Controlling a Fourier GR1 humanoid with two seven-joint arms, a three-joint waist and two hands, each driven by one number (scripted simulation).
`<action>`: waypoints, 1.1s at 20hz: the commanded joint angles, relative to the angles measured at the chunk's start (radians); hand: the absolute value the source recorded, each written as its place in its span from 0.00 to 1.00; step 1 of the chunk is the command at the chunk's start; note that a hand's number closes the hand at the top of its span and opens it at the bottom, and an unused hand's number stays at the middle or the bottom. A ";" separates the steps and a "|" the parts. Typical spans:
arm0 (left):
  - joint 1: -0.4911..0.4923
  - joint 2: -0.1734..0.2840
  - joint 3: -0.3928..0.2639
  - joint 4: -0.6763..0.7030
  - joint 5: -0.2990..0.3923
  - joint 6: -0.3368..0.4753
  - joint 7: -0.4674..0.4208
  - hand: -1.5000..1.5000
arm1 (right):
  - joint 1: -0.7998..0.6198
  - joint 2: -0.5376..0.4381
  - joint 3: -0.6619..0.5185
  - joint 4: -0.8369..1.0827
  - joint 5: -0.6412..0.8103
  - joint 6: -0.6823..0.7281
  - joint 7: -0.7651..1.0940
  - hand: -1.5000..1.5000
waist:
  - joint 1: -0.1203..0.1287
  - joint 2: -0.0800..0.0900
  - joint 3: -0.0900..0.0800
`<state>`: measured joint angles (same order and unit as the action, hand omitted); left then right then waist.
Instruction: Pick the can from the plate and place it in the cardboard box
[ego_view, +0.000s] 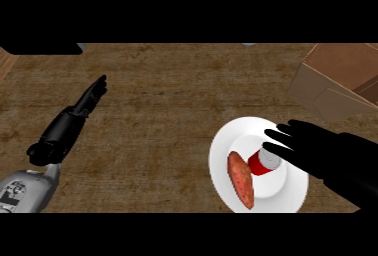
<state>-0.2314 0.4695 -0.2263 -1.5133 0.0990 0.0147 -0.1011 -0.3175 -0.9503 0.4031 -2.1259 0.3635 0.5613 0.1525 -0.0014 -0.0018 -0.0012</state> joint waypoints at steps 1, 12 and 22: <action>0.041 -0.016 0.024 -0.015 -0.014 -0.023 -0.022 0.50 | 0.112 0.028 -0.014 -0.113 0.041 0.043 0.081 0.00 | -0.005 -0.001 0.001; -0.059 -0.057 0.088 0.034 -0.052 -0.092 0.039 0.50 | 0.022 0.295 0.135 0.033 0.318 0.089 0.169 0.00 | 0.002 0.003 0.001; -0.040 -0.090 0.149 0.080 -0.097 -0.146 -0.012 0.50 | 0.063 0.346 0.148 0.156 0.525 0.058 0.061 0.00 | 0.000 0.003 0.001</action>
<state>-0.2440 0.3854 -0.1030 -1.4956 0.0115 -0.1037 -0.0838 -0.2815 -0.5913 0.5362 -2.0387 0.7893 0.6816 0.2799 0.0012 0.0000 -0.0001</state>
